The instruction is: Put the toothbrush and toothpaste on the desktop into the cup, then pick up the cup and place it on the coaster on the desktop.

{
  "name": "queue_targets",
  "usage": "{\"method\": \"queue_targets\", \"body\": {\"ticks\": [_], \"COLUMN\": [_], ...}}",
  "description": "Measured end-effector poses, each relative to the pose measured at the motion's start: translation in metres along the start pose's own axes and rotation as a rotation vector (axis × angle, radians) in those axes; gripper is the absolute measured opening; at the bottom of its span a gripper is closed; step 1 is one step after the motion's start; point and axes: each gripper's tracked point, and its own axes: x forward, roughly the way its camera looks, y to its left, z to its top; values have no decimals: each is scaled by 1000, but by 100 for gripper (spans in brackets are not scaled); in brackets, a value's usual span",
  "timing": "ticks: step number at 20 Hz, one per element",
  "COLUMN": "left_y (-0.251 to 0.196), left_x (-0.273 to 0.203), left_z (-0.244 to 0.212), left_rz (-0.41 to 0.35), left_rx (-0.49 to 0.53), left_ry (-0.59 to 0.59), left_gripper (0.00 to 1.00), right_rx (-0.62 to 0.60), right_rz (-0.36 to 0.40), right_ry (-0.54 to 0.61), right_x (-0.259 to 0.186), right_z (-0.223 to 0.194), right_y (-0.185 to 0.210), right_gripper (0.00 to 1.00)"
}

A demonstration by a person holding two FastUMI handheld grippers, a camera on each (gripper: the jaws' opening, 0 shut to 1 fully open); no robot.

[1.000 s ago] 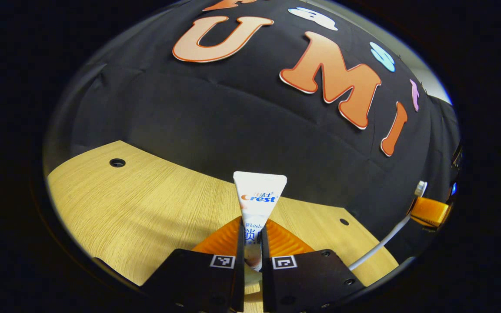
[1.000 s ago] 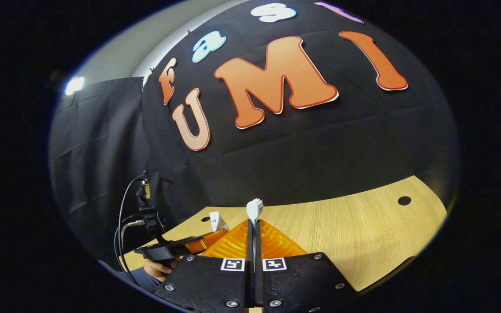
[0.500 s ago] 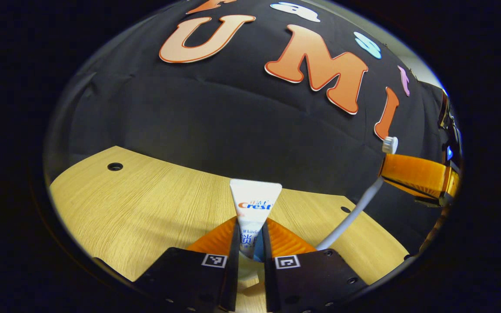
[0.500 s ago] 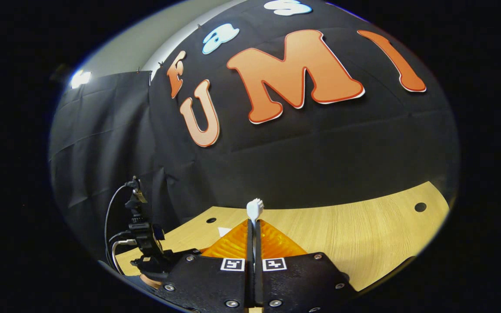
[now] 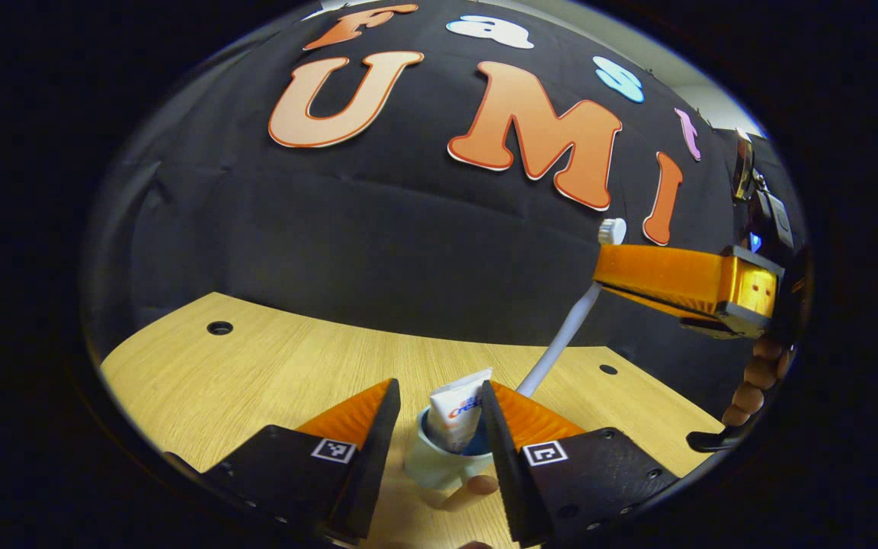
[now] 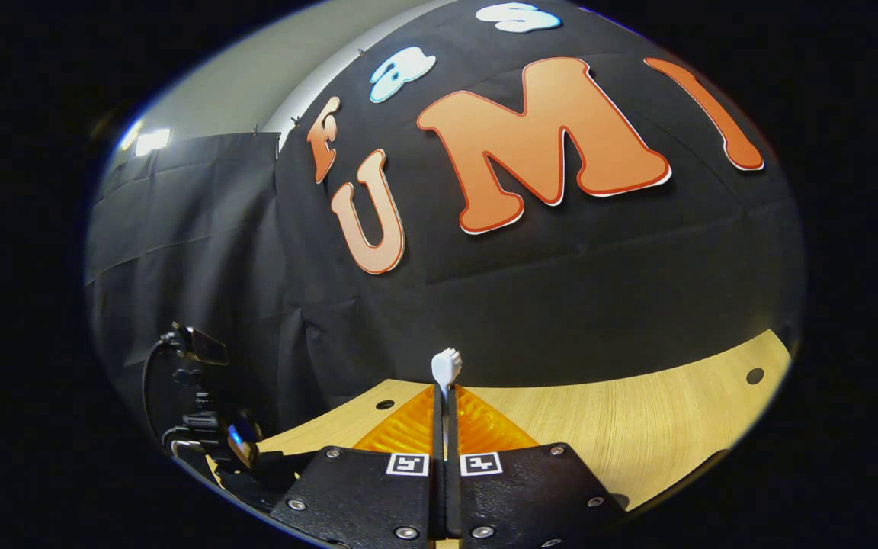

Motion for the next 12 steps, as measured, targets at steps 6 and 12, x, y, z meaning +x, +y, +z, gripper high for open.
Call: {"method": "queue_targets", "body": {"ticks": [6,12], "left_y": [22,35], "left_x": [-23,-36], "left_z": [17,18], "left_rz": [63,119], "left_rx": [-1,33], "left_ry": [-55,-35], "left_gripper": [78,78], "right_rx": [-20,-25], "right_rz": [-6,-19], "right_ry": [55,108], "right_x": [13,18], "right_z": [-29,-57], "right_y": [-1,-6], "right_gripper": [1,1]}}
